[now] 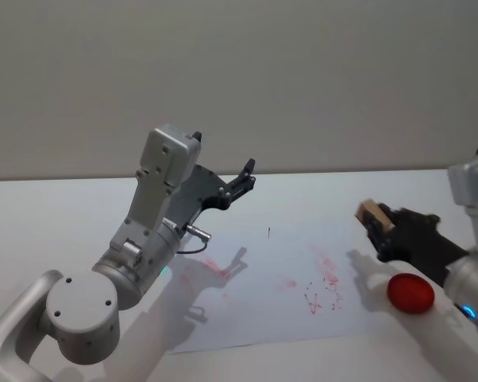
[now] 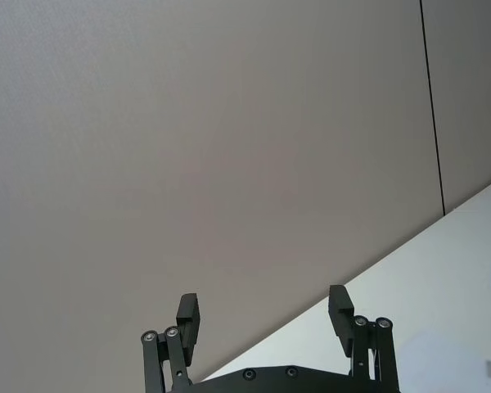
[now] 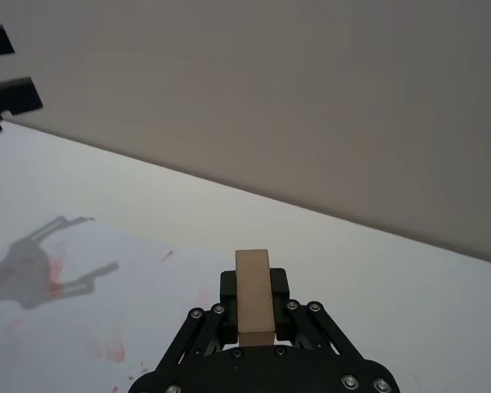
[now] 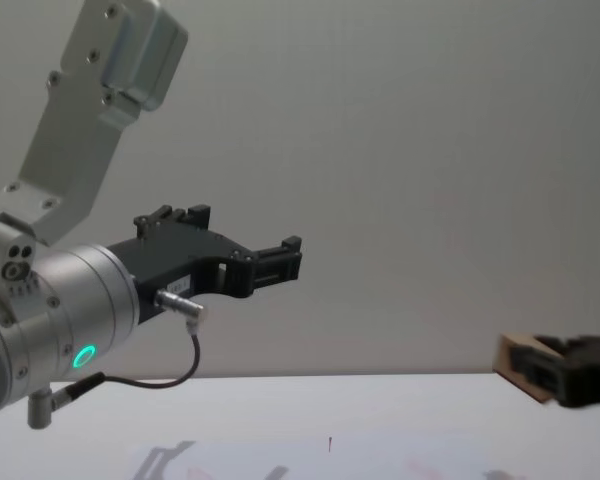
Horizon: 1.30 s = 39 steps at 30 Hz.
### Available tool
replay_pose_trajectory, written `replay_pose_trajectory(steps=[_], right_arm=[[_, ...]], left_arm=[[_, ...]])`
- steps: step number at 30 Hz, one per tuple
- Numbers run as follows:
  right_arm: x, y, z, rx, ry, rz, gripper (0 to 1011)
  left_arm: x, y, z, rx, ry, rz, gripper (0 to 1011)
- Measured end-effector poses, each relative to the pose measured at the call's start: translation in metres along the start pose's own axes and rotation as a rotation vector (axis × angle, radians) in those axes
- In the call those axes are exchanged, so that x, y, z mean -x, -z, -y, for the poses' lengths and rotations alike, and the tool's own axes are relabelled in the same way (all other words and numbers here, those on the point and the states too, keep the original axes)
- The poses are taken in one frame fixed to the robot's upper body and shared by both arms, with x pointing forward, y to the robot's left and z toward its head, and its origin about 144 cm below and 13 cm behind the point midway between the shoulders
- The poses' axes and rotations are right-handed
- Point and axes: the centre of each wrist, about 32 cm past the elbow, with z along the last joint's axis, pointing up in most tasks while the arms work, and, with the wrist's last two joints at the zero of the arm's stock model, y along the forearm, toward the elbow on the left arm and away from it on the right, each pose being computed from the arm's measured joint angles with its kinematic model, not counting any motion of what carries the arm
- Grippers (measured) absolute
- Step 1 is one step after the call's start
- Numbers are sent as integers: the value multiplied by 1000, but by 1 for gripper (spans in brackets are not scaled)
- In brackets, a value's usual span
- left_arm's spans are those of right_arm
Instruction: Use the one hand to pick up the stamp and affix it onto the A4 paper.
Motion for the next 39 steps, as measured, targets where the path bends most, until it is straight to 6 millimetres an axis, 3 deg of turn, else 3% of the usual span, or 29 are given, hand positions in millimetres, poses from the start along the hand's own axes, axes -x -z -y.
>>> replay_pose_trajectory(steps=[10,21,39], right_arm=[[3,-3,-35,-24,-131,-15,217],[9,8,-63,39,-266,-11,217],[10,24,-69,155,-317,23,217]], left_arm=[[0,0,0,0,0,0,1001],[0,0,0,0,0,0,1001],[0,0,0,0,0,0,1001]])
